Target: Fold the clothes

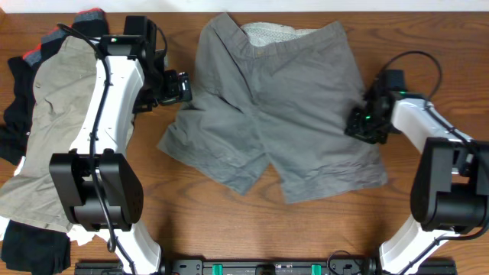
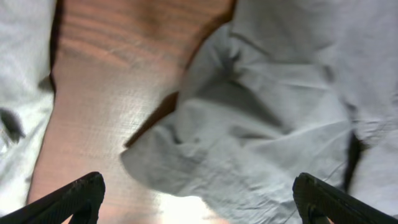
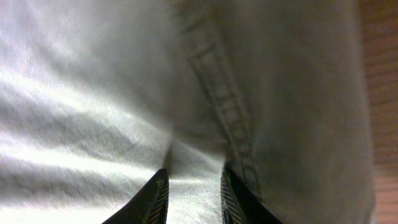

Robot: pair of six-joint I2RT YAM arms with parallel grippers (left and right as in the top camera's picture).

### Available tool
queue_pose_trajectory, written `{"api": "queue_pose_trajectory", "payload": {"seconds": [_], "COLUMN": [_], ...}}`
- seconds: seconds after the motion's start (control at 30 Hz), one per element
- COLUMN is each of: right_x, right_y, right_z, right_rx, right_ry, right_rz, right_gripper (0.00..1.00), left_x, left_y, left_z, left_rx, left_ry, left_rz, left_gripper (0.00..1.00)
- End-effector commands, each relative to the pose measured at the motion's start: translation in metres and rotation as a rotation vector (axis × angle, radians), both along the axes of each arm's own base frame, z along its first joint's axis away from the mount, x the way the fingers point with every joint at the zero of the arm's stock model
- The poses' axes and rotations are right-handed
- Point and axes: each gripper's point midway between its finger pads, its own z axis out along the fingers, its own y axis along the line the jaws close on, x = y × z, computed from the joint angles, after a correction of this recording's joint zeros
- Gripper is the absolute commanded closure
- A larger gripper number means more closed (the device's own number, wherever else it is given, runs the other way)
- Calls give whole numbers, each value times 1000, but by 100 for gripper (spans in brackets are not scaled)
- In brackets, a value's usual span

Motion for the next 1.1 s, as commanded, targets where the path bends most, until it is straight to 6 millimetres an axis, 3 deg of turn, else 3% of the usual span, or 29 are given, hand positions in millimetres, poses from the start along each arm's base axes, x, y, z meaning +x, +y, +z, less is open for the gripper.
{"api": "queue_pose_trajectory", "payload": {"seconds": [0.0, 0.17, 0.3, 0.43, 0.53, 0.6, 0.67, 0.77, 0.87, 1.07], "right_x": [-23, 2, 35, 63, 73, 73, 67, 47, 15, -57], "right_y": [-47, -67, -74, -56, -26, 2, 36, 86, 133, 199], "right_z": [-37, -30, -5, 43, 84, 107, 123, 126, 115, 83], "right_rx": [-104, -71, -47, 15, 51, 61, 67, 84, 104, 99], "right_ry": [93, -26, -131, -180, -189, -188, -181, -132, -34, 141], "right_rz": [-86, -111, -84, 11, 108, 180, 266, 372, 447, 569], "right_gripper": [71, 66, 61, 50, 32, 27, 23, 23, 24, 25], "left_x": [-6, -7, -3, 6, 15, 21, 25, 26, 23, 14], "left_y": [9, 11, 11, 12, 22, 34, 48, 75, 100, 139], "left_z": [-6, -7, -9, -7, -1, 7, 14, 19, 19, 19], "left_rx": [16, 17, 17, 22, 21, 16, 19, 23, 27, 29], "left_ry": [32, 39, 29, -12, -51, -75, -95, -113, -113, -111], "left_rz": [-10, -20, -20, -50, -14, 18, 51, 116, 176, 287], "left_gripper": [2, 2, 2, 2, 2, 2, 2, 2, 2, 2]}}
